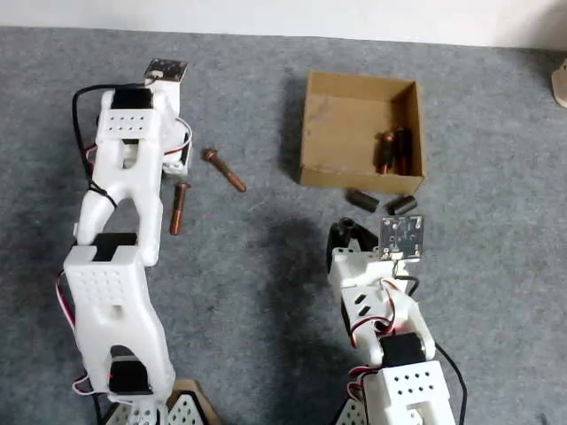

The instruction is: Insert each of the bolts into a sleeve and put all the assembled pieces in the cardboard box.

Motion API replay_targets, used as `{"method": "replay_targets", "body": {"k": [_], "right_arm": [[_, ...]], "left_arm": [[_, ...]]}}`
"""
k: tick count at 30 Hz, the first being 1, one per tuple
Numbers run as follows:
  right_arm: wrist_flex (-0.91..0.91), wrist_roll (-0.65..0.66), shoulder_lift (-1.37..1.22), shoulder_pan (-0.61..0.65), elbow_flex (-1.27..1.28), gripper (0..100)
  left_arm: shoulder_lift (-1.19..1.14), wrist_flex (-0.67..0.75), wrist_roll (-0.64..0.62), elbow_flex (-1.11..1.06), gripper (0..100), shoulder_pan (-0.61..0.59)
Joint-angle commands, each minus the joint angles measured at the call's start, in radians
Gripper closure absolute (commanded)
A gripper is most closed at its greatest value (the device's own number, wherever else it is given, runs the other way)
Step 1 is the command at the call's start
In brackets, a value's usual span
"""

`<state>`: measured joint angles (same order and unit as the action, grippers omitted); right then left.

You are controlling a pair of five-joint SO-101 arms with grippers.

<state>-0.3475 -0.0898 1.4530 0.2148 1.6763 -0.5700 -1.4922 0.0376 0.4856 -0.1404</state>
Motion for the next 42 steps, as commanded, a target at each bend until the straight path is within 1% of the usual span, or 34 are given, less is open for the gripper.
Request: {"method": "replay_targets", "body": {"k": [1, 4, 5, 6, 11, 18, 20, 25, 27, 31, 35, 39, 42], "right_arm": [[0.025, 0.015, 0.016, -0.01, 0.119, 99.4], [0.025, 0.015, 0.016, -0.01, 0.119, 99.4], [0.025, 0.015, 0.016, -0.01, 0.119, 99.4], [0.025, 0.015, 0.016, -0.01, 0.119, 99.4], [0.025, 0.015, 0.018, -0.01, 0.119, 99.4], [0.025, 0.015, 0.019, -0.01, 0.119, 99.4], [0.024, 0.015, 0.021, -0.01, 0.119, 99.4], [0.022, 0.015, 0.022, -0.01, 0.117, 99.4], [0.012, 0.014, 0.022, -0.01, 0.116, 99.4], [-0.107, 0.009, 0.024, -0.008, 0.082, 99.4], [-0.151, -0.005, 0.024, -0.008, 0.038, 99.4], [-0.128, -0.117, 0.024, -0.013, -0.002, 99.4], [-0.143, -0.112, 0.024, -0.016, -0.035, 99.4]], "left_arm": [[0.061, -0.005, 0.008, 0.015, 87, -0.047], [0.061, 0.008, -0.002, -0.016, 87, -0.074], [0.061, 0.026, -0.025, -0.038, 87, -0.085], [0.061, 0.054, -0.043, -0.065, 87, -0.096], [0.061, 0.193, -0.044, -0.2, 87, -0.101], [0.031, 0.272, -0.068, -0.246, 87, -0.108], [-0.016, 0.293, -0.098, -0.245, 90, -0.105], [-0.082, 0.218, -0.095, -0.153, 99, -0.11], [-0.093, 0.195, -0.103, -0.14, 99, -0.111], [-0.056, 0.133, -0.15, -0.136, 100, -0.111], [0.061, 0.034, -0.153, -0.142, 100, -0.096], [0.234, -0.077, -0.15, -0.143, 100, -0.088], [0.394, -0.098, -0.144, -0.189, 100, -0.087]]}}
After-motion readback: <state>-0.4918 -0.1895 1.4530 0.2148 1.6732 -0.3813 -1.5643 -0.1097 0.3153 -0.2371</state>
